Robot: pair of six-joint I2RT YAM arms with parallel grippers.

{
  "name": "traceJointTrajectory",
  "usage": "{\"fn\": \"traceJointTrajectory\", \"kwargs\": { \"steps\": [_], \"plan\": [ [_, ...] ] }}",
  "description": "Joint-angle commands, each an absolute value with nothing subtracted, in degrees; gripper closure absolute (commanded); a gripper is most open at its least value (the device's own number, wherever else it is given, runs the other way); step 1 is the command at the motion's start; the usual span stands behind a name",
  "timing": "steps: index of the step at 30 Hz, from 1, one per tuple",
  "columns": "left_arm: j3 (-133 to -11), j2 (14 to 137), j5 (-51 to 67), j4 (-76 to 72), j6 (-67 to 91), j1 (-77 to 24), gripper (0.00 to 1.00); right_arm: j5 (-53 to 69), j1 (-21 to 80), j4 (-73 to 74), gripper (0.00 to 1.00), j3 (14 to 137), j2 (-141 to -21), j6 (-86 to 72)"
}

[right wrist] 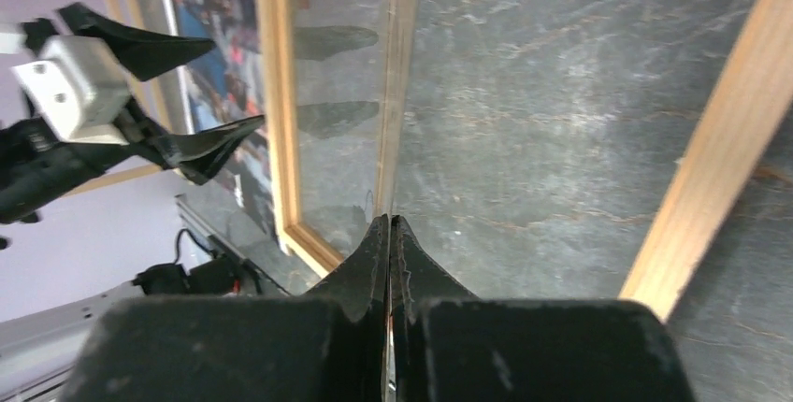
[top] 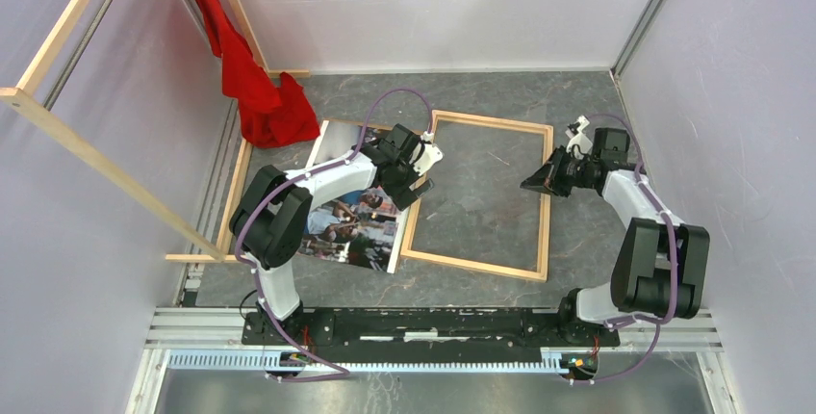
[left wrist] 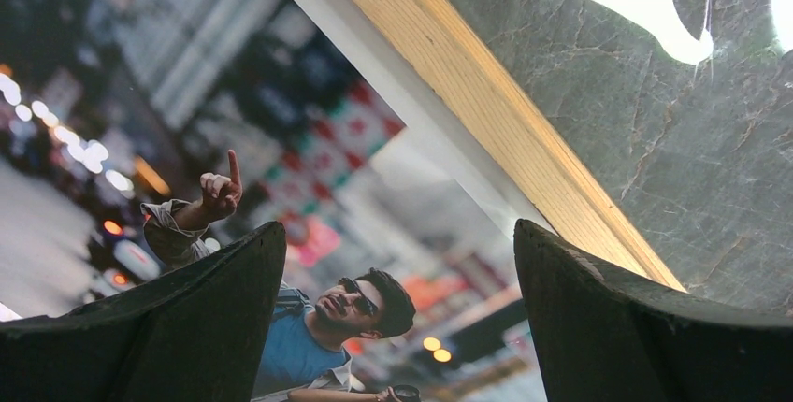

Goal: Put the photo into the frame
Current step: Place the photo frame item in the photo frame.

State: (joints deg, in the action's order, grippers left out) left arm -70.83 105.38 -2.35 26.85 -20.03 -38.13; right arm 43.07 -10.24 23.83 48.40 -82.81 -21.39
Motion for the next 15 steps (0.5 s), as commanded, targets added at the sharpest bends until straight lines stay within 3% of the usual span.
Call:
{"fn": "traceJointTrajectory", "kwargs": {
  "steps": [1,15],
  "plan": [
    [-71.28,105.11,-0.79,25.28,-20.04,-38.58,0.03,50.18,-10.02,18.38,1.0,47.44,-78.67,-27.38],
    [-72.34,104.03,2.64,25.92,-18.62,-37.25,0.04,55.11,-8.7,9.28,1.0,47.47,-71.31,-39.89]
  ]
}}
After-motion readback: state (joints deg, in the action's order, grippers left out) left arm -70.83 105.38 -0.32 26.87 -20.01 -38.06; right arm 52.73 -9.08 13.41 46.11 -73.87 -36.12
